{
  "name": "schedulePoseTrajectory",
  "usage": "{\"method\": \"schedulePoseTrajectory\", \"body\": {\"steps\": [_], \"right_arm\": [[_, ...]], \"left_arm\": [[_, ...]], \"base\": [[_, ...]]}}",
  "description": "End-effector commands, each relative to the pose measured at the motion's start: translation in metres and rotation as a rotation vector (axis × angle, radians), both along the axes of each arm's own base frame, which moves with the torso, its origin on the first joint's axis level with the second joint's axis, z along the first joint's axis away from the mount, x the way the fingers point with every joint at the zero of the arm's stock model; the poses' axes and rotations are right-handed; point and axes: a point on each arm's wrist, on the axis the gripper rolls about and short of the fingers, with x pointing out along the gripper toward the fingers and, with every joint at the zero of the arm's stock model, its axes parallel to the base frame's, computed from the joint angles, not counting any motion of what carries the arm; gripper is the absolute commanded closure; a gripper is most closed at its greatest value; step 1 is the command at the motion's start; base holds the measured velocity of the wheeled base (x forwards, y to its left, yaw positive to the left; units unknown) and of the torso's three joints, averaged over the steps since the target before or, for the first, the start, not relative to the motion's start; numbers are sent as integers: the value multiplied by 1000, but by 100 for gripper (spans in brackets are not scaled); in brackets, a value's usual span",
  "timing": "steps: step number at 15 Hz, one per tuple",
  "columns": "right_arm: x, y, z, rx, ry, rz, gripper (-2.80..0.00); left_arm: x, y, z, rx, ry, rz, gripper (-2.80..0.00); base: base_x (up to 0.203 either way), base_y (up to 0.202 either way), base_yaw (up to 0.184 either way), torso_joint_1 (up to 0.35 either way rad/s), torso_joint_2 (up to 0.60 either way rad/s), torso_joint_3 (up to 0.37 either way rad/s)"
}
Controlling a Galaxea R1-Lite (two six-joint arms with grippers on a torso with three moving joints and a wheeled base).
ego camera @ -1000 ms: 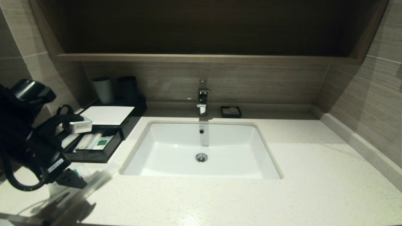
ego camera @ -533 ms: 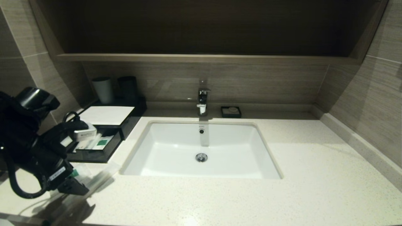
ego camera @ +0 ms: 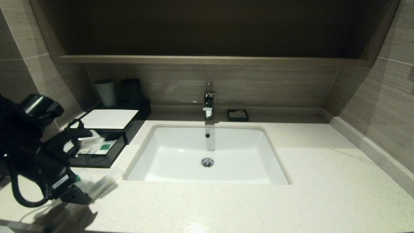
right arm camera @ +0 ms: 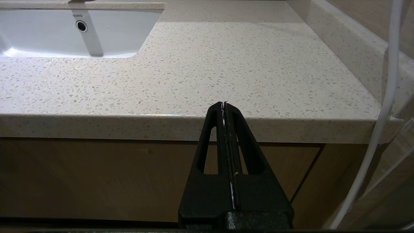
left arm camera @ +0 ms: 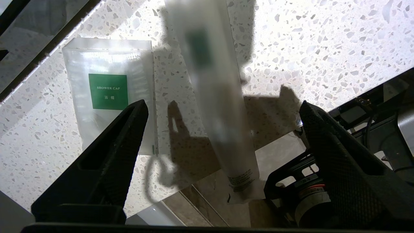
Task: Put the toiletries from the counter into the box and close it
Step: Pick up the bathroom toiletry
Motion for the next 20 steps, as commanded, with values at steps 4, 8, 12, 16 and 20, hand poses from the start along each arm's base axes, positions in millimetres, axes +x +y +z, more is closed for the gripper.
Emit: {"method": "schedulePoseTrajectory", "body": {"steps": [4, 8, 12, 16, 20], "right_arm": [[0, 0, 0, 0, 0, 0, 0], [0, 0, 0, 0, 0, 0, 0], [0, 0, 0, 0, 0, 0, 0], [0, 0, 0, 0, 0, 0, 0], [0, 0, 0, 0, 0, 0, 0]], "left_arm": [[-1, -2, 3, -24, -10, -15, -280], [-1, -1, 5, -23, -18, -14, -280], [-1, 0, 6, -23, -22, -9, -280], [0, 4, 5, -21, -26, 7, -280], [1, 6, 4, -22, -24, 16, -280]], "base": [[0, 0, 0, 0, 0, 0], [0, 0, 0, 0, 0, 0], [0, 0, 0, 0, 0, 0], [0, 0, 0, 0, 0, 0], [0, 0, 0, 0, 0, 0]]}}
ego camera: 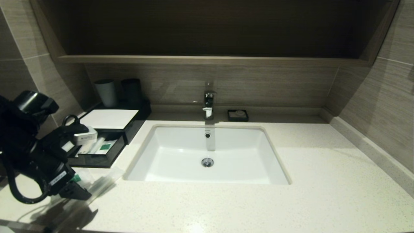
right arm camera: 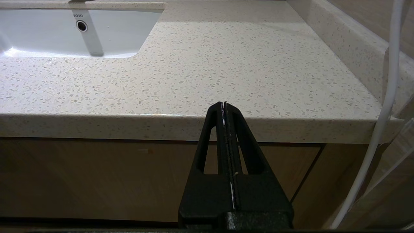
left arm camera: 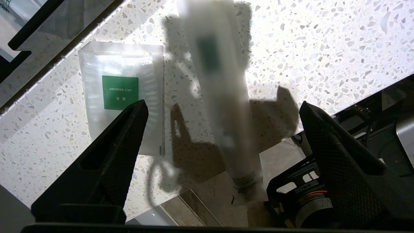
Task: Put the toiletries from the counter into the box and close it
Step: Pick up the bathroom toiletry
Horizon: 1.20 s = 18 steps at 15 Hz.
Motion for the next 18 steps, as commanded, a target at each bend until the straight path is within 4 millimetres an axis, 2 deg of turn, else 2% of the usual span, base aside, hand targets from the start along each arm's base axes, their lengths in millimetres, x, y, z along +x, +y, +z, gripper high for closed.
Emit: {"method": "schedulePoseTrajectory", "body": {"steps": [1, 18], "right_arm": [[0, 0, 0, 0, 0, 0, 0], [0, 0, 0, 0, 0, 0, 0]], "left_arm": [[2, 1, -3, -1, 12, 0, -280], [9, 2, -14, -4, 45, 0, -280]], "base": [[0, 0, 0, 0, 0, 0], [0, 0, 0, 0, 0, 0]]}}
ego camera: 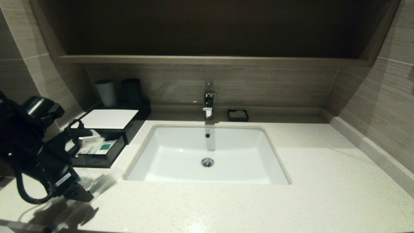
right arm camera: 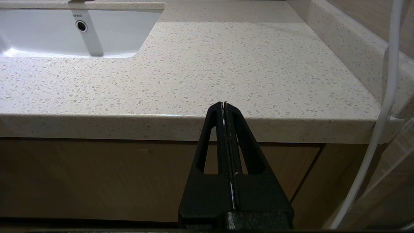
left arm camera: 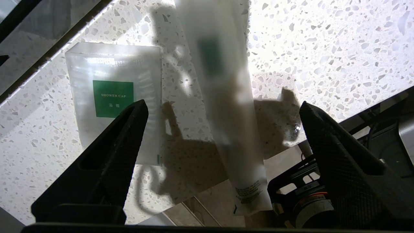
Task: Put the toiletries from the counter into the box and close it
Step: Pick up the bathroom toiletry
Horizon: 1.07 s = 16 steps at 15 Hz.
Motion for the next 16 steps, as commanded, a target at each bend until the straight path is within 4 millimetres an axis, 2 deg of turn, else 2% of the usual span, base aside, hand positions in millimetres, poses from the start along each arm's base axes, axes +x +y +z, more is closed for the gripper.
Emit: {"method": "schedulePoseTrajectory", "body": {"steps": [1, 7, 16], "right_arm": [[0, 0, 0, 0, 0, 0, 0], [0, 0, 0, 0, 0, 0, 0], [0, 0, 0, 0, 0, 0, 0]], "left_arm": [[0, 0, -1, -1, 9, -4, -280], [0, 0, -6, 0, 25, -5, -280], [-6, 0, -1, 23, 6, 4, -280]], "base": [[0, 0, 0, 0, 0, 0], [0, 0, 0, 0, 0, 0], [0, 0, 0, 0, 0, 0]]}}
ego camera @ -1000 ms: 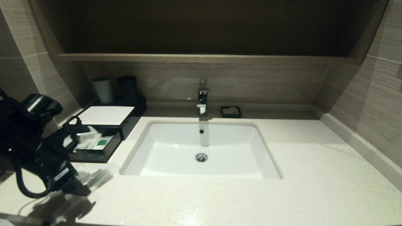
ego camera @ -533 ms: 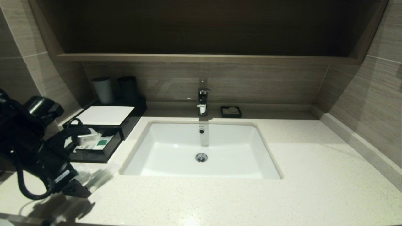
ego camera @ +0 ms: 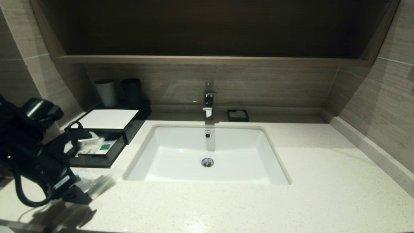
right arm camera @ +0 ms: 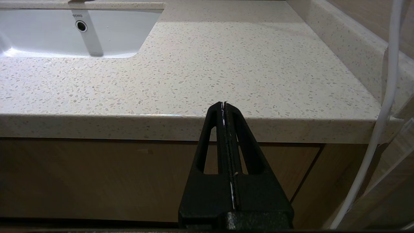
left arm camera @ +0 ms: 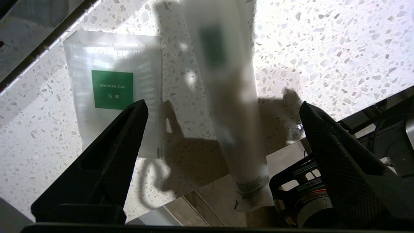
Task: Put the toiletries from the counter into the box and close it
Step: Pick up the bathroom toiletry
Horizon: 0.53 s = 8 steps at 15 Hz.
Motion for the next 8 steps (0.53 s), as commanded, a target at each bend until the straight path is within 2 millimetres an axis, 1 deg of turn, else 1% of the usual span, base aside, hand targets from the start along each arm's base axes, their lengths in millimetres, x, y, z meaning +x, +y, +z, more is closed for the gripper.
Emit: {"method": "schedulePoseTrajectory", "body": {"steps": [1, 8], "right_arm": [[0, 0, 0, 0, 0, 0, 0], [0, 0, 0, 0, 0, 0, 0]], "left_arm": [[-3, -1, 2, 14, -4, -3, -280], [-3, -3, 8, 25, -50, -12, -280]], "base": [[0, 0, 0, 0, 0, 0], [0, 0, 0, 0, 0, 0]]}}
